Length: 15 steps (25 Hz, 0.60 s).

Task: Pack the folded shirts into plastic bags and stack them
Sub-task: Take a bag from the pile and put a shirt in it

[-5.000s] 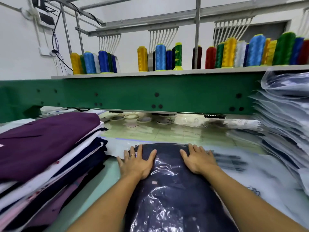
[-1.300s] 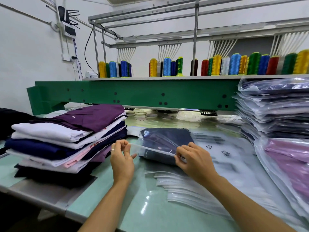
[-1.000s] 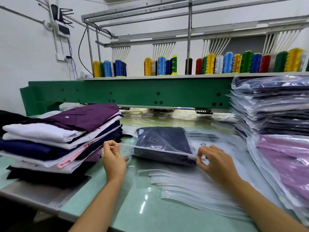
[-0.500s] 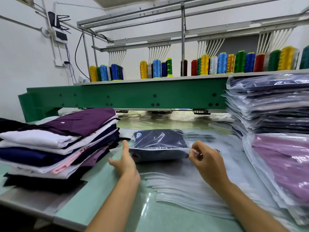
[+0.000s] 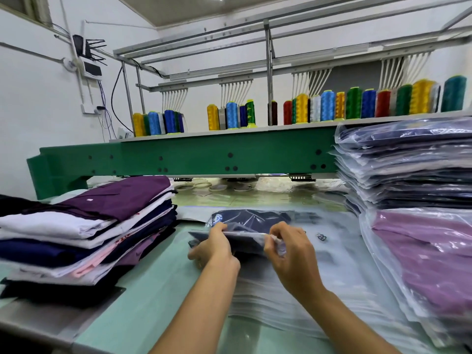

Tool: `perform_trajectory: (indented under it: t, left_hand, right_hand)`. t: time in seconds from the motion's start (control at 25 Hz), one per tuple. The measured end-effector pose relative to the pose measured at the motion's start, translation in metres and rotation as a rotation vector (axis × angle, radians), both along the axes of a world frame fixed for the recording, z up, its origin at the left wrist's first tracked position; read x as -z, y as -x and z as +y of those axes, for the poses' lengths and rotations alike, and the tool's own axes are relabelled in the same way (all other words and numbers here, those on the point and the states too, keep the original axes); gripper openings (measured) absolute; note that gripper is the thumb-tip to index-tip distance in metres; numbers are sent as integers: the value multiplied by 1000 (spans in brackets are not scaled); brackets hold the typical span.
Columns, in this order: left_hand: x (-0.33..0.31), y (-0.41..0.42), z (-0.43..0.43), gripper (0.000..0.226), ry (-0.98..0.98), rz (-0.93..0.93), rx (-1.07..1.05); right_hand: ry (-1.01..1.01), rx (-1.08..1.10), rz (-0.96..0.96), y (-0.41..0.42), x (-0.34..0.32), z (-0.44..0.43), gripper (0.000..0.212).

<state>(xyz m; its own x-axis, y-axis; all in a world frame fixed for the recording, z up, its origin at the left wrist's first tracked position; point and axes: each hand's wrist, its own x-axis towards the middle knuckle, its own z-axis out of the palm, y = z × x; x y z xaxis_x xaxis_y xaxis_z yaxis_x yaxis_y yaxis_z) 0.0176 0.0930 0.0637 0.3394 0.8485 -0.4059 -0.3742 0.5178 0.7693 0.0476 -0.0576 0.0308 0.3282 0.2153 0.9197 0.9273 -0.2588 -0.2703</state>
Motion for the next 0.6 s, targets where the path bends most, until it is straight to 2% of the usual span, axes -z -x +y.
perform_trajectory:
  t: [0.16, 0.28, 0.36, 0.44, 0.48, 0.56, 0.6]
  left_hand:
    - [-4, -8, -3, 68, -1, 23, 146]
    - [-7, -13, 2, 71, -205, 125, 140]
    - [-11, -16, 12, 70, -347, 127, 130]
    - [-21, -18, 23, 65, -447, 130, 150]
    - [-28, -18, 27, 61, -498, 137, 184]
    - [-48, -18, 34, 49, -600, 98, 285]
    - [-60, -17, 37, 45, -639, 72, 334]
  right_hand:
    - [79, -91, 91, 8, 0, 6, 19]
    - [180, -157, 204, 12, -3, 11, 17]
    - [202, -301, 321, 13, -8, 15, 15]
    - [87, -440, 497, 9, -15, 21, 15]
    - [-24, -424, 569, 3, -19, 24, 14]
    - [-219, -214, 691, -23, -28, 27, 10]
    - [-249, -87, 765, -39, -33, 26, 7]
